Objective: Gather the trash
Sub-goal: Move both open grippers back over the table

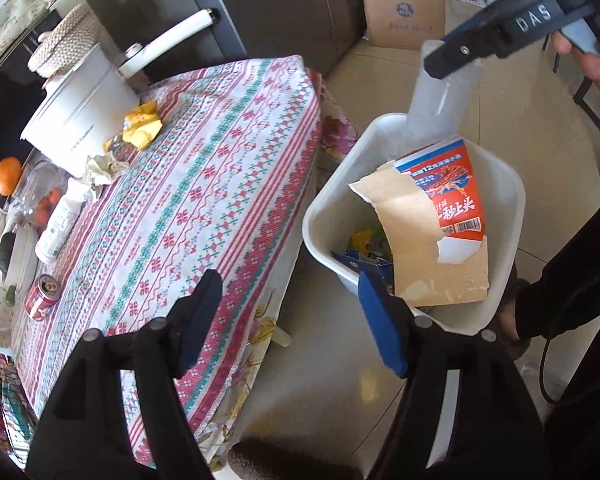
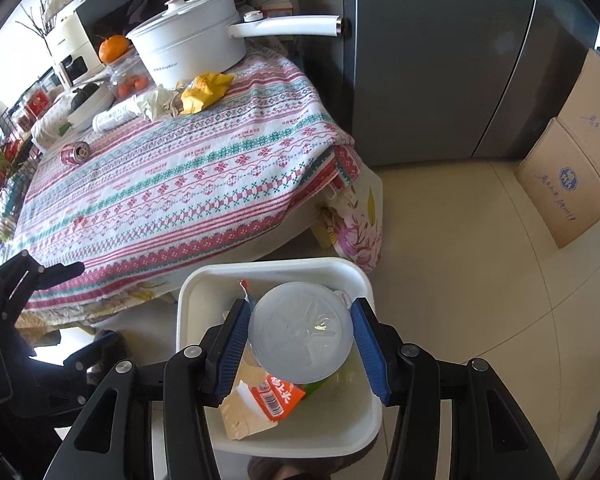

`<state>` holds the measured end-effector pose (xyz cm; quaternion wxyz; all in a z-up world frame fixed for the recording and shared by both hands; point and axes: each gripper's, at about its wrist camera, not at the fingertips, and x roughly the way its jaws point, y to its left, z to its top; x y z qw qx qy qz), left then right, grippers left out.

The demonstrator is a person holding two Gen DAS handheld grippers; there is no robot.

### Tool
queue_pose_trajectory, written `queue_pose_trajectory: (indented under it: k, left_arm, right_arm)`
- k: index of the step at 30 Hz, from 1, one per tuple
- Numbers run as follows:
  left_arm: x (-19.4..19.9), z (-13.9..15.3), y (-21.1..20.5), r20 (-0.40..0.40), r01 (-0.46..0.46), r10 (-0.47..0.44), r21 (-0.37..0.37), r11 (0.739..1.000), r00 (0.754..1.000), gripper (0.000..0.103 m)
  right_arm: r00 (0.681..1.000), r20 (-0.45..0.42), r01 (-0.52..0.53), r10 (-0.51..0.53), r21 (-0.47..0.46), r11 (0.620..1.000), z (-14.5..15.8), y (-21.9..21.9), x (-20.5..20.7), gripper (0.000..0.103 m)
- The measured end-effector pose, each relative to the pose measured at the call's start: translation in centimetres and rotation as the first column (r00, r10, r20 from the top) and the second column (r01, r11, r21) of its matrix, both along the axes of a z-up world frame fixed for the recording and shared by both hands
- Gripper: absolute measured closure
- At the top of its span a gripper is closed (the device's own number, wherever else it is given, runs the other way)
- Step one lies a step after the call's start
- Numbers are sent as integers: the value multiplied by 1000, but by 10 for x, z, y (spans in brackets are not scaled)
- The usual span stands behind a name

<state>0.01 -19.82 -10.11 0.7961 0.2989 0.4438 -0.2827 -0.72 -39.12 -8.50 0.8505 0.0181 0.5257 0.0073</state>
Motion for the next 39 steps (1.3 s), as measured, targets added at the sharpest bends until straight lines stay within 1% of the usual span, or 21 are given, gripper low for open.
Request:
queue_pose_trajectory:
  k: [8,10,11,12,14,20,26,31,36,39]
  left_arm:
    - [10,4,18,-23,-64,63,-25,998,998,31]
    - [12,5,22,-31,-81,80,-30,996,996,30]
    - [13,5,24,-37,-88,87,-33,996,996,30]
    - [14,5,25,-42,-97,96,-36,995,995,29]
    - [17,6,29,-48,-113,111,-41,993,993,27]
    - [30,9,42,-63,-181,177,-59,982,982,23]
    - [46,14,61,-80,-269,262,-86,959,962,22]
    - [66,19,89,-96,-370,361,-113,922,928,21]
    - [87,21,126,-127,-489,475,-140,861,871,21]
    - [99,21,150,-135,-556,540,-153,817,831,21]
  right_arm:
    - [997,-63,-43,41,-41,998,-9,17,7,49]
    - [995,-84,-48,44,-45,998,-13,19,9,46]
    - [995,-90,-45,41,-45,998,-14,19,10,40]
    - [995,-90,-42,37,-48,998,-13,18,11,35]
    - [997,-79,-25,21,-59,998,-11,16,12,32]
    - [998,-58,11,-13,-41,999,-3,11,17,30]
    - [1000,-26,0,0,-30,1000,7,24,27,29]
    - [1000,2,-9,10,-24,1000,14,41,39,26]
    - [1000,16,-6,7,-11,1000,18,57,52,24]
    - [1000,21,-8,8,-8,1000,18,67,63,24]
